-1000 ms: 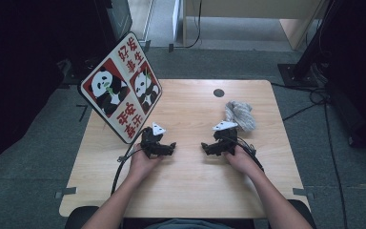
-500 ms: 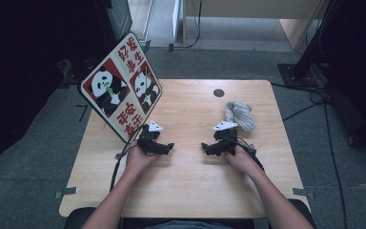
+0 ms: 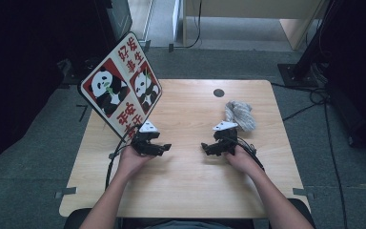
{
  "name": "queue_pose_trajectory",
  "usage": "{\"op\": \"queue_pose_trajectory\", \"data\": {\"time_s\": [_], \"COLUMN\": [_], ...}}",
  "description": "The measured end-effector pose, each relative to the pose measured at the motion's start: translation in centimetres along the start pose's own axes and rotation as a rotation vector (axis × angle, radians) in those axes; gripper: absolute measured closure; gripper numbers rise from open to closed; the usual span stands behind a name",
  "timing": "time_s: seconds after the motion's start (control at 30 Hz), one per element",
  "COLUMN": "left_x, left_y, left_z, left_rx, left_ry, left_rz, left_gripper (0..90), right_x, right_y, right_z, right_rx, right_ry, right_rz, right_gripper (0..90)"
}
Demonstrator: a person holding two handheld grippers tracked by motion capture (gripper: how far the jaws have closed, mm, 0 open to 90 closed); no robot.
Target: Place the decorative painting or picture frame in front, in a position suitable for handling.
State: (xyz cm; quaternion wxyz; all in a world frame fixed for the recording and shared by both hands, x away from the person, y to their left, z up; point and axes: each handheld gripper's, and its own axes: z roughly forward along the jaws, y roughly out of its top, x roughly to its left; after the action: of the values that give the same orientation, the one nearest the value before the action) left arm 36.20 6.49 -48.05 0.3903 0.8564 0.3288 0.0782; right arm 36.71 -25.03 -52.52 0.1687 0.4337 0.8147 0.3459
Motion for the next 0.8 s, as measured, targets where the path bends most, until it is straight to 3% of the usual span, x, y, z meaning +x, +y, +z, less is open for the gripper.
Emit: {"op": "queue_pose_trajectory", "data": {"time_s": [0.23, 0.5, 0.8], "left_x": [0.5, 0.7, 1.2], "left_y": [-0.1, -0.4, -1.0], "left_z": [-1.2, -3.0, -5.2], "left_rx": [-0.016, -0.02, -0.051], "left_ry": [-0.015, -0.016, 0.004], "left_rz": [-0.014, -0.011, -0.018], "left_gripper": [31.2, 30.6, 33.8], "right_x": [0.0, 0.0, 0.0], "right_y": [0.0, 0.0, 0.0], "right_z": [0.0, 0.0, 0.0], "right_rx": [0.0, 0.0, 0.0], "right_ry": [0.0, 0.0, 0.0], "right_rz": [0.0, 0.0, 0.0], "right_gripper": [0.0, 0.0, 0.0]}}
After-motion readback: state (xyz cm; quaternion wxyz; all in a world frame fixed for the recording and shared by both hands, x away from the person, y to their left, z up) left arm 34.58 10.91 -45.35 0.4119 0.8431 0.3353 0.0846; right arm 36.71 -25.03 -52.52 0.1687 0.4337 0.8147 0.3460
